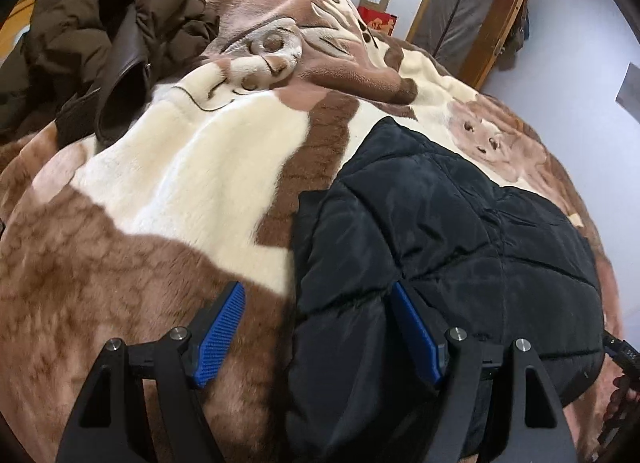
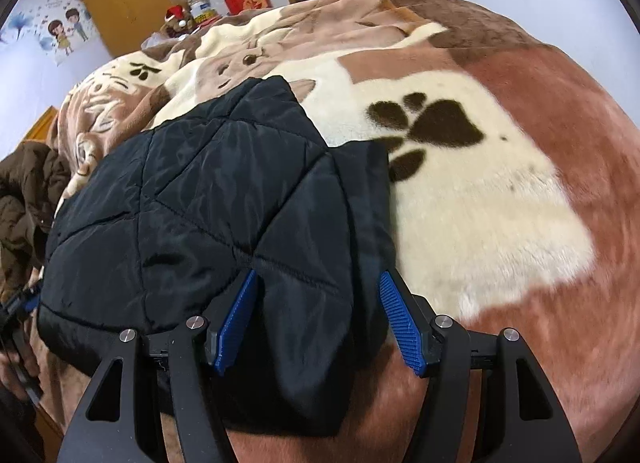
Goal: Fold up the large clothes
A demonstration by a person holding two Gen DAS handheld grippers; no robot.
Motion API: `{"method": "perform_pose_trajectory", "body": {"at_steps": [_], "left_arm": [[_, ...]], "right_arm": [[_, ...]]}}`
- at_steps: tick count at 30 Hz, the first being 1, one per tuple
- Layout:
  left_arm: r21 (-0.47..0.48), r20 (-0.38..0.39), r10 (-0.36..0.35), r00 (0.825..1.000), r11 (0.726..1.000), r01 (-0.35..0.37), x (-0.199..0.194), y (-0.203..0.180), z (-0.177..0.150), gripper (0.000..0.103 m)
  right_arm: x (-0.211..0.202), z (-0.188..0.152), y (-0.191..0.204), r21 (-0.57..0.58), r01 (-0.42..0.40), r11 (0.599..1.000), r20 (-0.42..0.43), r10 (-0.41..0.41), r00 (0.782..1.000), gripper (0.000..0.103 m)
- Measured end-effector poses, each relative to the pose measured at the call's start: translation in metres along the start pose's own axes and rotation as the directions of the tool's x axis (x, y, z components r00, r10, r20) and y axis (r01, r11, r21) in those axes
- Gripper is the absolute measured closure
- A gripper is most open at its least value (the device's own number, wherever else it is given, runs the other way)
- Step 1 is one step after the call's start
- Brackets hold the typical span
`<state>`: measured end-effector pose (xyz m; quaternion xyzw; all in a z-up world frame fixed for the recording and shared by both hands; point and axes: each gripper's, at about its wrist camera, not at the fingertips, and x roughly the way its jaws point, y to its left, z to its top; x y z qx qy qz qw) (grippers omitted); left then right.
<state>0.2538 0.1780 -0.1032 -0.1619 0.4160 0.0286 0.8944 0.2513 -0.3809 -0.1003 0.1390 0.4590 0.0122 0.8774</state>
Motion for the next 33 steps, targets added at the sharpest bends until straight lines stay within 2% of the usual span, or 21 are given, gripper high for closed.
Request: {"method": "perform_pose_trajectory", "body": {"at_steps": [3, 5, 6, 9, 17, 21, 25, 29, 33], "left_arm": [[0.018, -0.021, 0.024, 0.999, 1.000, -0.024, 0.014, 0.000, 0.001, 0.025], [0.018, -0.055, 0.018, 0.998, 1.000, -0.017, 0.032, -0.001, 0.002, 0.025], [0.015, -0.063, 0.015, 0.998, 1.000, -0.014, 0.040, -0.002, 0.003, 0.024], [0.000, -0.075, 0.001, 0.997, 1.000, -0.002, 0.054, -0.005, 0.008, 0.024], [-0.022, -0.132, -0.066, 0.989, 0.998, 0.064, 0.078, -0.003, 0.022, 0.022], [-0.069, -0.129, -0.099, 0.987, 0.993, 0.091, 0.077, 0.002, 0.011, 0.022], [-0.073, -0.130, -0.121, 0.984, 0.991, 0.113, 0.078, 0.004, 0.003, 0.022], [-0.047, -0.146, -0.112, 0.983, 0.993, 0.106, 0.091, -0.003, 0.015, 0.019], [-0.057, -0.158, -0.134, 0.978, 0.990, 0.126, 0.104, -0.004, 0.025, 0.017]], "right_arm": [[0.005, -0.003, -0.002, -0.005, 0.000, 1.000, -0.010, -0.001, 1.000, 0.038], [0.016, -0.001, -0.007, 0.008, 0.004, 1.000, -0.035, -0.003, 0.999, 0.028], [0.024, 0.000, -0.013, 0.027, 0.000, 1.000, -0.046, 0.001, 0.999, 0.026], [0.038, 0.004, -0.021, 0.075, -0.032, 0.997, -0.068, 0.037, 0.997, 0.026], [0.061, 0.022, -0.021, 0.084, -0.069, 0.994, -0.095, 0.077, 0.992, 0.026], [0.059, 0.012, -0.025, 0.129, -0.102, 0.986, -0.111, 0.117, 0.987, 0.026], [0.056, -0.001, -0.027, 0.136, -0.132, 0.982, -0.127, 0.150, 0.981, 0.026], [0.067, 0.011, -0.028, 0.129, -0.153, 0.980, -0.134, 0.170, 0.976, 0.026], [0.081, 0.028, -0.021, 0.107, -0.168, 0.980, -0.136, 0.182, 0.974, 0.026]]}}
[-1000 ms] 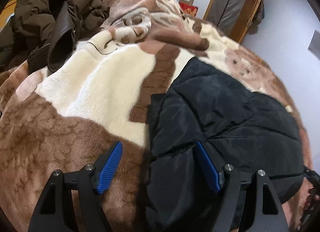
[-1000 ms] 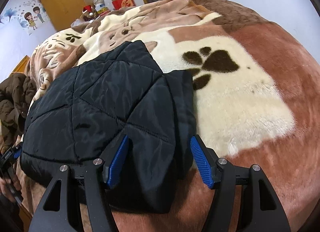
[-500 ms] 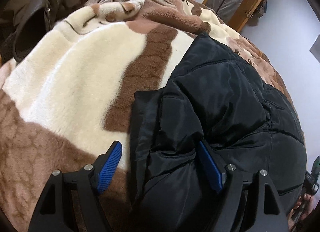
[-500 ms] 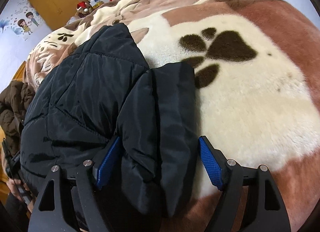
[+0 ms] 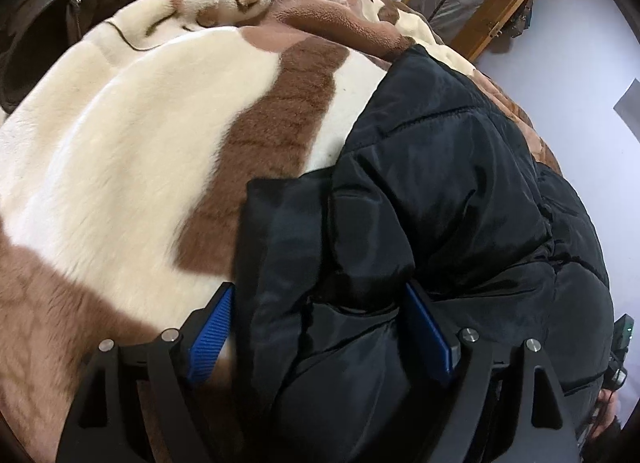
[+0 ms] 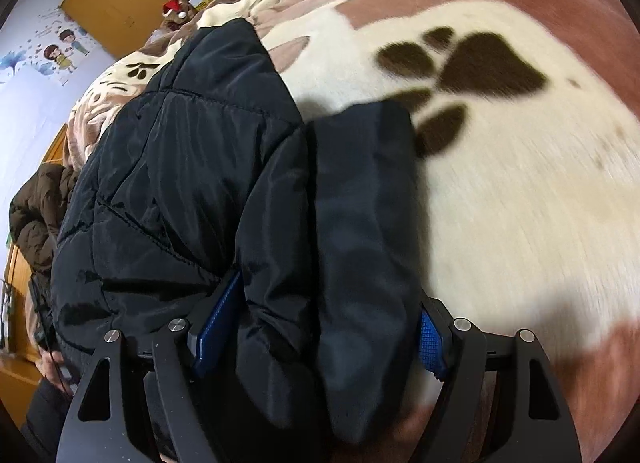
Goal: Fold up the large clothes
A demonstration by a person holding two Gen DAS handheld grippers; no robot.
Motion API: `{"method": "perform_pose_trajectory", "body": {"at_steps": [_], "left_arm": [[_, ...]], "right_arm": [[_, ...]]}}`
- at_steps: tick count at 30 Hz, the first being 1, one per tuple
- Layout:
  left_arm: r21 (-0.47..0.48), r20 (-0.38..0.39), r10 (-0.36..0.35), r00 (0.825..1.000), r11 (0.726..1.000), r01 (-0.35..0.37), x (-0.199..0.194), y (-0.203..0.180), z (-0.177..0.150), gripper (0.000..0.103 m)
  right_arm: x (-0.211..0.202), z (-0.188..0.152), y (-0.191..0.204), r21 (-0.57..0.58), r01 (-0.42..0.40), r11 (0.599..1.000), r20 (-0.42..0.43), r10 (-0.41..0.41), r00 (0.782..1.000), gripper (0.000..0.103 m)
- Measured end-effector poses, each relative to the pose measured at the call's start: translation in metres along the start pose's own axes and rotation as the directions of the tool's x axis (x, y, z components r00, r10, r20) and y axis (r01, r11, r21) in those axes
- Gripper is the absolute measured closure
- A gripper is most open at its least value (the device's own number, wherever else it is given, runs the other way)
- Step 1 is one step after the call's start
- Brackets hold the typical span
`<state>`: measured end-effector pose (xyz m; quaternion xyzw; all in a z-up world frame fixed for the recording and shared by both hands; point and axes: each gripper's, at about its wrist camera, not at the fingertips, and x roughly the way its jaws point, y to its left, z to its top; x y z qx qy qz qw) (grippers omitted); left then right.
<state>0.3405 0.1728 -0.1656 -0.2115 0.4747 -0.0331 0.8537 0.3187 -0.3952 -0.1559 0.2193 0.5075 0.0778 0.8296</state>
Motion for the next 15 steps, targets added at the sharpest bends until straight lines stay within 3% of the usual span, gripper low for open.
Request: {"method": "perform_pose_trajectory", "body": {"at_steps": [7, 11, 15], "left_arm": [[-0.008, 0.012, -0.024, 1.000, 1.000, 0.024, -0.008, 0.004, -0.018, 0.019], [-0.003, -0.018, -0.034, 0.999, 0.999, 0.034, 0.002, 0.002, -0.011, 0.019], [0.031, -0.028, -0.015, 0.999, 0.999, 0.016, 0.007, -0.009, -0.008, 0.027]], "right_arm": [[-0.007, -0.015, -0.003, -0.014, -0.051, 0.999, -0.008, 0.051, 0.999, 0.040], [0.004, -0.004, -0.003, -0.012, -0.064, 0.998, -0.029, 0.064, 0.998, 0.041], [0.009, 0.002, 0.001, -0.015, -0.068, 0.998, -0.035, 0.067, 0.997, 0.047]]}}
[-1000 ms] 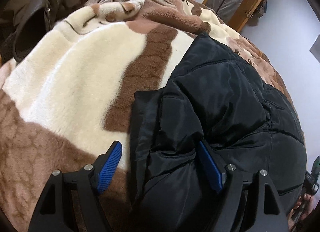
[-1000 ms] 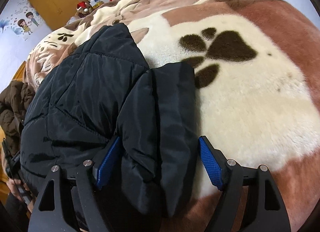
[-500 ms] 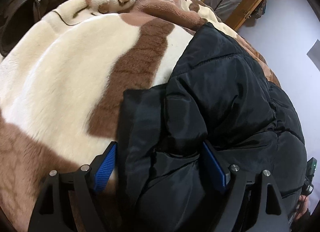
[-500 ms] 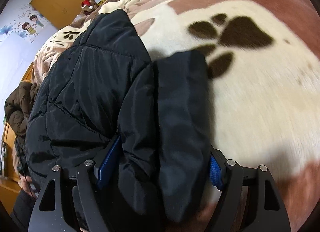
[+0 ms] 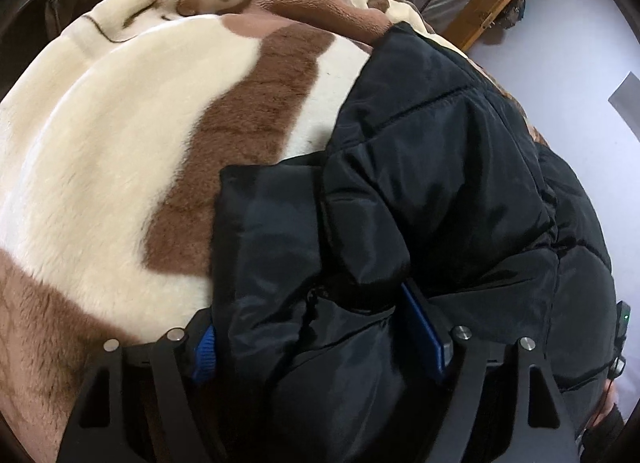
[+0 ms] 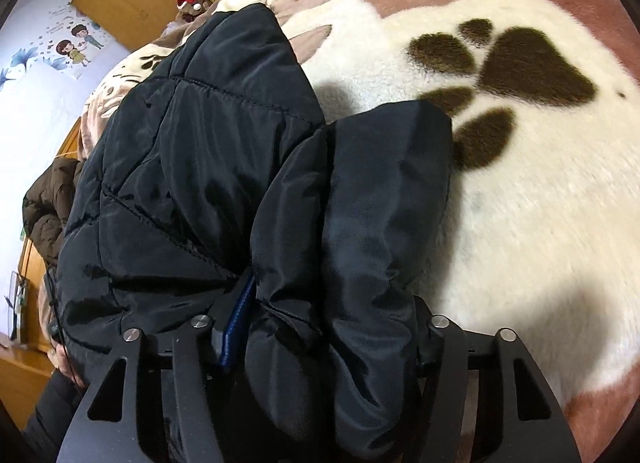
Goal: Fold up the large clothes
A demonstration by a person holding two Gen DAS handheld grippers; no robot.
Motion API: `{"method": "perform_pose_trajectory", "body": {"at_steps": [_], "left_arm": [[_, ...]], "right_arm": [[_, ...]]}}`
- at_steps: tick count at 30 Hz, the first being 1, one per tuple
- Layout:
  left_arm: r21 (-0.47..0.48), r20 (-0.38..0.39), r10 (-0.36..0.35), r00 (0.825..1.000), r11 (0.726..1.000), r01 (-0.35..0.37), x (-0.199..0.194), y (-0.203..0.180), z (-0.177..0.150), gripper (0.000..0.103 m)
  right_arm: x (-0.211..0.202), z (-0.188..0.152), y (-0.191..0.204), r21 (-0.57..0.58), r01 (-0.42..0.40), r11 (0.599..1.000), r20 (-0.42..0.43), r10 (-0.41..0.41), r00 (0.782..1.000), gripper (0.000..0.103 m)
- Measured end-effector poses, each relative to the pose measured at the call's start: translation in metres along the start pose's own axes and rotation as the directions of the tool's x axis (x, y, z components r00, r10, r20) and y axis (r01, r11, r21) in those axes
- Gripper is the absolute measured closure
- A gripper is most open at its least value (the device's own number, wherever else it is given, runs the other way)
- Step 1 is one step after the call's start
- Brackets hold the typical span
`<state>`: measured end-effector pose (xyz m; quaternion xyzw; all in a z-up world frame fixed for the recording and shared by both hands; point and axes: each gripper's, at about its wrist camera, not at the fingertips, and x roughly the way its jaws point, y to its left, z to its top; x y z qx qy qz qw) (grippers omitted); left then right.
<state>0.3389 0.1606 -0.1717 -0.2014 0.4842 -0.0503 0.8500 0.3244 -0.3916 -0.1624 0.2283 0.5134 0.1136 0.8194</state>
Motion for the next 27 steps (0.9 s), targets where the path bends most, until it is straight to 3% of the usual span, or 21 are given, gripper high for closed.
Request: {"method": "perform_pose_trajectory", "body": {"at_steps": [7, 9, 19, 27], "left_arm": [[0.029, 0.030, 0.048, 0.998, 0.998, -0.049, -0.021, -0.023, -0.001, 0.069], [0.026, 0.053, 0.051, 0.997, 0.998, -0.053, -0.035, -0.029, 0.000, 0.074], [0.056, 0.183, 0.015, 0.983, 0.998, -0.025, -0.142, -0.059, 0.005, 0.078], [0.104, 0.242, -0.014, 0.970, 0.994, -0.012, -0.190, -0.082, 0.003, 0.078]], "right_arm": [[-0.011, 0.004, 0.022, -0.031, 0.036, 0.999, 0.018, -0.036, 0.999, 0.071], [-0.021, 0.005, 0.027, -0.038, 0.045, 0.998, 0.028, -0.044, 0.999, 0.075], [-0.112, 0.009, 0.070, -0.125, 0.004, 0.992, 0.138, 0.013, 0.990, 0.080], [-0.153, 0.000, 0.073, -0.133, -0.032, 0.991, 0.191, 0.057, 0.980, 0.080]]}}
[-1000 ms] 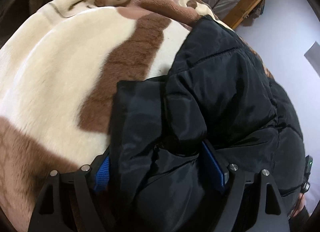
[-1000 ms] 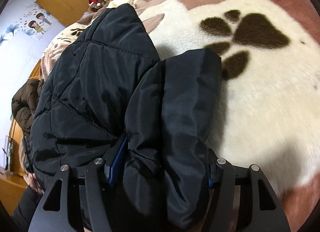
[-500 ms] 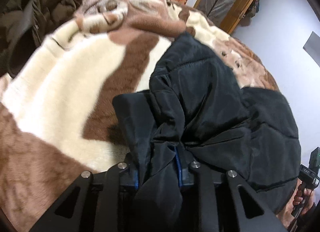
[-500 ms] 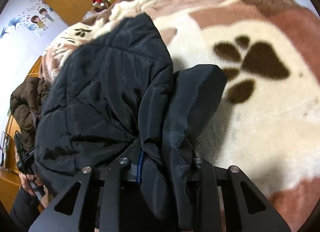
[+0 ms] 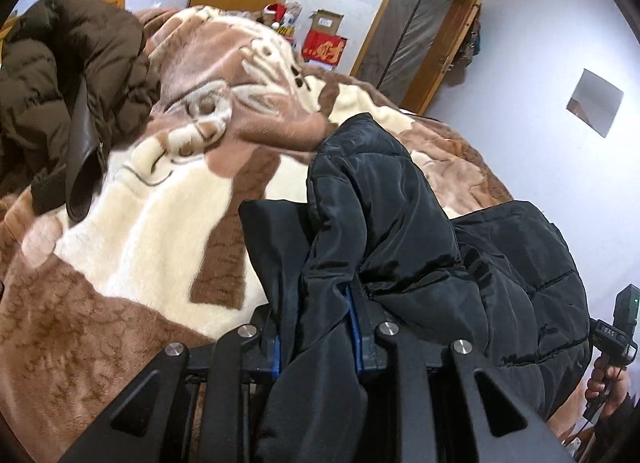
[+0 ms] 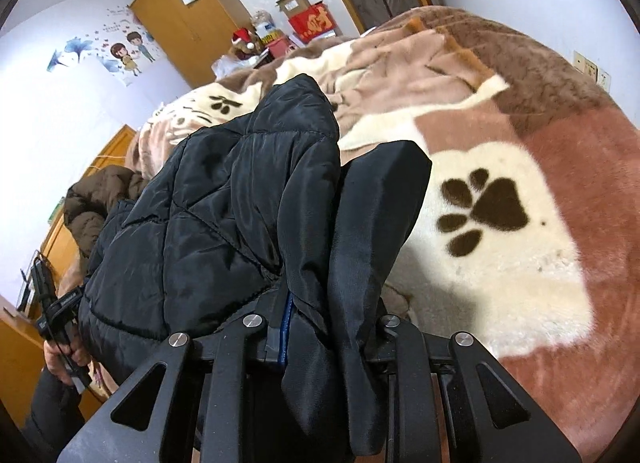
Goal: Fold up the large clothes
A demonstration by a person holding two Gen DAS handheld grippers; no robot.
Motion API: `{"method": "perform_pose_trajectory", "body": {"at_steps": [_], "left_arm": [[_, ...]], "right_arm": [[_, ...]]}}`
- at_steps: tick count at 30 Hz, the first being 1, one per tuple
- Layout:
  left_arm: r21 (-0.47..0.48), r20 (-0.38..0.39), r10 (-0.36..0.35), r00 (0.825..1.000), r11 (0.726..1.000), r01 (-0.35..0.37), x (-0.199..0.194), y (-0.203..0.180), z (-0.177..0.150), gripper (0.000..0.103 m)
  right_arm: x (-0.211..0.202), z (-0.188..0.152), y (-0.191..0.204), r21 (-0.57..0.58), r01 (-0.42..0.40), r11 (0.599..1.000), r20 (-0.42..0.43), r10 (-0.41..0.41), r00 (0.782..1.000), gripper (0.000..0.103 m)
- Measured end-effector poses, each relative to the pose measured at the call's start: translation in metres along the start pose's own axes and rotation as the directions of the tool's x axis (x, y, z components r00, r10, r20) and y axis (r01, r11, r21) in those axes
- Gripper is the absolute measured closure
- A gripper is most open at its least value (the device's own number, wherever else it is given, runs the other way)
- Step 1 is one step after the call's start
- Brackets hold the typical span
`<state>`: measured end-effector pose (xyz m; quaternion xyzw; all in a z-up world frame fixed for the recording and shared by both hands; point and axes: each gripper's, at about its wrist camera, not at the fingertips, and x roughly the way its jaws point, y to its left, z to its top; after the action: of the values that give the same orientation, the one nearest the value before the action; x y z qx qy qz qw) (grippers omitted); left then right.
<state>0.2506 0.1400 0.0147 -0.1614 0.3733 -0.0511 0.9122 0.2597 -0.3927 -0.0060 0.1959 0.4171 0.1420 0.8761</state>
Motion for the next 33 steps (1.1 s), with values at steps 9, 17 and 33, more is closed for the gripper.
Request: {"method": "perform_pose_trajectory", "body": {"at_steps": [9, 17, 33], "left_arm": [[0.024, 0.007, -0.047, 0.999, 0.999, 0.047, 0.019, -0.045, 0.019, 0.078], [0.052, 0.007, -0.112, 0.994, 0.992, 0.111, 0.072, -0.105, 0.053, 0.078], [-0.005, -0.195, -0.076, 0.978, 0.997, 0.076, 0.246, -0.135, -0.018, 0.068]], "right_arm": [[-0.022, 0.024, -0.028, 0.016, 0.017, 1.000, 0.056, -0.018, 0.998, 0.080], [-0.023, 0.082, -0.078, 0.041, 0.059, 0.997, 0.108, -0.063, 0.992, 0.080], [0.063, 0.088, -0.220, 0.183, 0.187, 0.965, -0.027, -0.185, 0.982, 0.062]]}}
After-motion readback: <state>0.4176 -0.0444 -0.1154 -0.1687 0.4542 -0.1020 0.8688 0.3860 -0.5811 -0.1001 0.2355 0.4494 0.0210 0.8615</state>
